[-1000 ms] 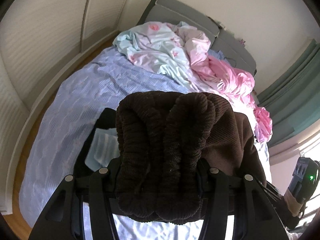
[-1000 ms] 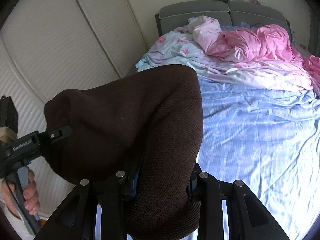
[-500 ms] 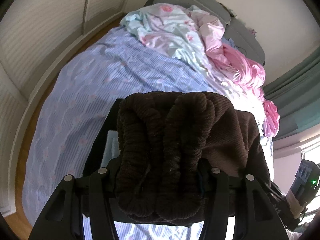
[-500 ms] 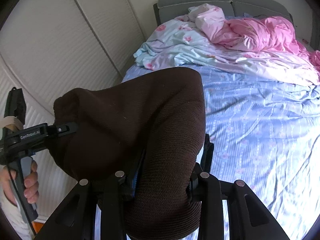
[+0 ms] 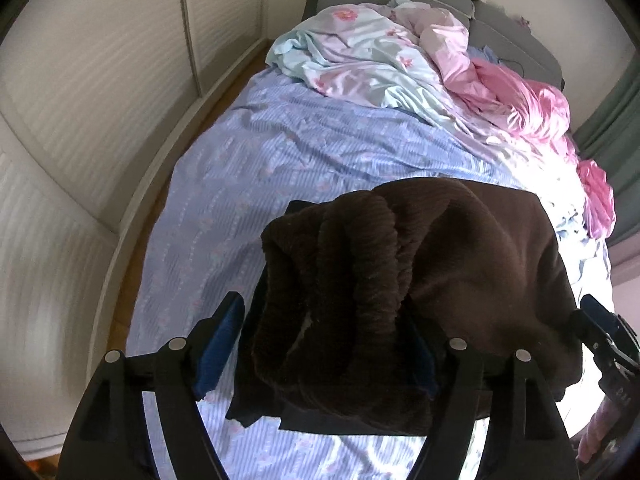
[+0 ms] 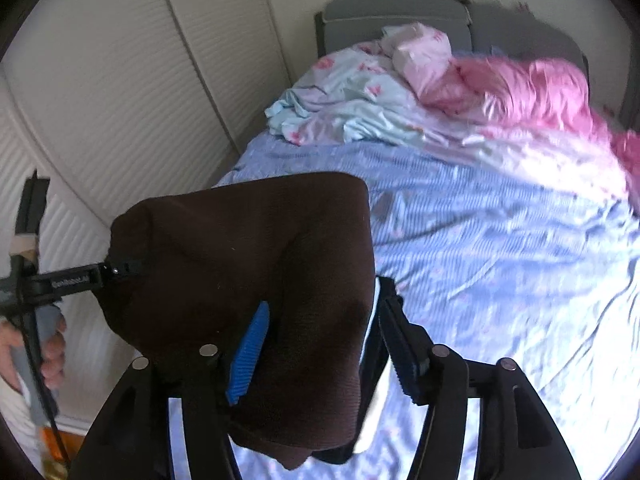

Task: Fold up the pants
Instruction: 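Lift the folded pants with both tools and carry them toward the clothes stack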

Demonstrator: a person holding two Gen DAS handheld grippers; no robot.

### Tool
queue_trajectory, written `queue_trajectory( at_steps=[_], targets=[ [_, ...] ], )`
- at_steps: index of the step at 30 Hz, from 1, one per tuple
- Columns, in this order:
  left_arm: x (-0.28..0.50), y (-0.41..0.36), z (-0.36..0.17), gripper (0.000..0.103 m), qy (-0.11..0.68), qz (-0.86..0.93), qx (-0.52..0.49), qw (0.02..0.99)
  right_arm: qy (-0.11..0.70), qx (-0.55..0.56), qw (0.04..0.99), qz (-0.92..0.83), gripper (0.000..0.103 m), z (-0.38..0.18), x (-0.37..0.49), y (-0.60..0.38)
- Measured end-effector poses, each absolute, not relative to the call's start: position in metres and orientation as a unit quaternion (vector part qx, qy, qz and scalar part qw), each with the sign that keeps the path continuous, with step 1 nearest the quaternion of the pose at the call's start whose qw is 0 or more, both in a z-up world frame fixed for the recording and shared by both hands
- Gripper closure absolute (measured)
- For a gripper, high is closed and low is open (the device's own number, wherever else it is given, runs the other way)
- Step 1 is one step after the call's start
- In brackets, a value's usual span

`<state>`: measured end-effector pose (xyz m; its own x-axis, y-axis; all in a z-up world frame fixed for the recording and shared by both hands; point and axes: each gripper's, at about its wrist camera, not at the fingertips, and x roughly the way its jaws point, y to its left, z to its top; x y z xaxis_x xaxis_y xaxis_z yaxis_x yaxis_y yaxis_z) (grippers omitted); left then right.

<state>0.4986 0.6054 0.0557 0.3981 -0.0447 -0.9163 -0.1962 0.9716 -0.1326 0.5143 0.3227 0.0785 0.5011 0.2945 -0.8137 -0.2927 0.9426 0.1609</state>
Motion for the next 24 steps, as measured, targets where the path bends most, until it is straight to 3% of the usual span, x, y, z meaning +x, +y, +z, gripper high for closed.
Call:
queue_trajectory(
  at_steps=[16,24],
  targets=[
    [0.462,0.581,0.091,0.025,0.517,0.061,-0.098,0.848,0.476,-0.003,0.858,0.193,0.042,0.076,0.498,0.313],
    [0.452,0.577,0.102,0.025,0.491,0.050,-0.138,0.859,0.472,-0.018,0.858,0.203,0.042,0.078,0.494,0.316]
  ],
)
